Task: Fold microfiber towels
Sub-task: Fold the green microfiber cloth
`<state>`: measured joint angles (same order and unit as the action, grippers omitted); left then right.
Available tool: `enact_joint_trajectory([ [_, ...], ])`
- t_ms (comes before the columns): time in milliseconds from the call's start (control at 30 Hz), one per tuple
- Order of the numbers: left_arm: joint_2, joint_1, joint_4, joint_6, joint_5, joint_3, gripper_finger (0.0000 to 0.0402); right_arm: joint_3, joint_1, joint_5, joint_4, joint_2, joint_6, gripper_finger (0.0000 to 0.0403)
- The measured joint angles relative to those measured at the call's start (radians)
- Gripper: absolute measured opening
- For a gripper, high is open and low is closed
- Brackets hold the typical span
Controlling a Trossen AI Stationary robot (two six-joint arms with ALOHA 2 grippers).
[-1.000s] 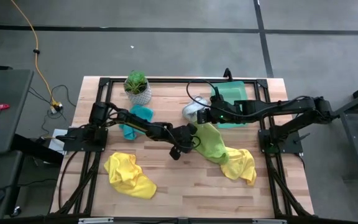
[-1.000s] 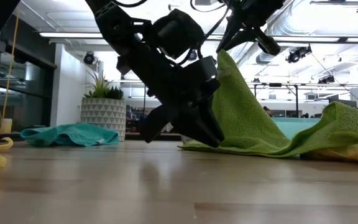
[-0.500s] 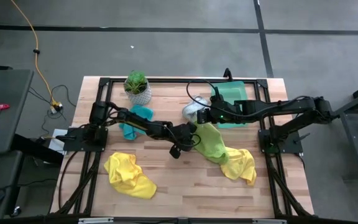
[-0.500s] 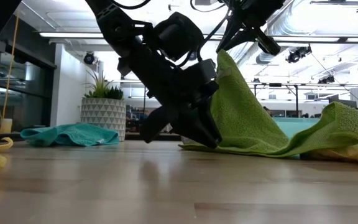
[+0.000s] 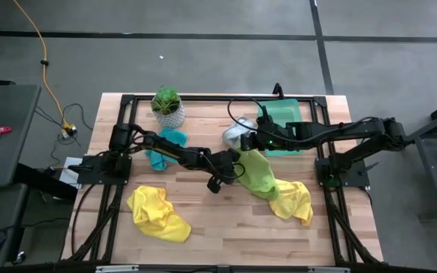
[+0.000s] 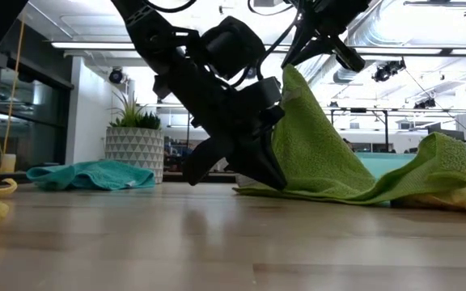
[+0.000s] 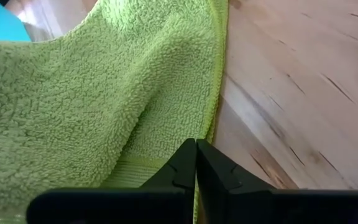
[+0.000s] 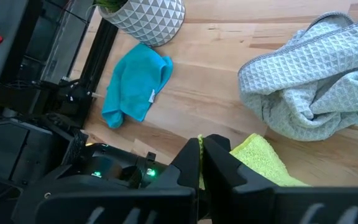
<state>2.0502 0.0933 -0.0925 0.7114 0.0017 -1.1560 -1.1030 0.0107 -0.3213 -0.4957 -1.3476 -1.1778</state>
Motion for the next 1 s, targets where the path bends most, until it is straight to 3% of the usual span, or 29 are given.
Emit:
enact_joint_trajectory([
  [233, -0.100, -0.007, 0.112, -0.094, -0.007, 0.001, 0.0000, -0.002, 0.000, 0.019, 0.021, 0.001, 0.035, 0.0000],
  [467, -0.337, -0.016, 0.334, -0.143, 0.013, 0.001, 0.0000, -0.082, 0.002, 0.066, -0.020, 0.001, 0.192, 0.0000],
  [733, -0.687, -0.029, 0.492, -0.210, 0.001, 0.000, 0.0000, -0.271, 0.002, 0.027, -0.289, 0.001, 0.341, 0.0000],
  [1000, -0.962, -0.050, 0.508, -0.260, -0.122, -0.028, 0.0000, -0.348, 0.002, -0.002, -0.497, 0.002, 0.322, 0.0000],
])
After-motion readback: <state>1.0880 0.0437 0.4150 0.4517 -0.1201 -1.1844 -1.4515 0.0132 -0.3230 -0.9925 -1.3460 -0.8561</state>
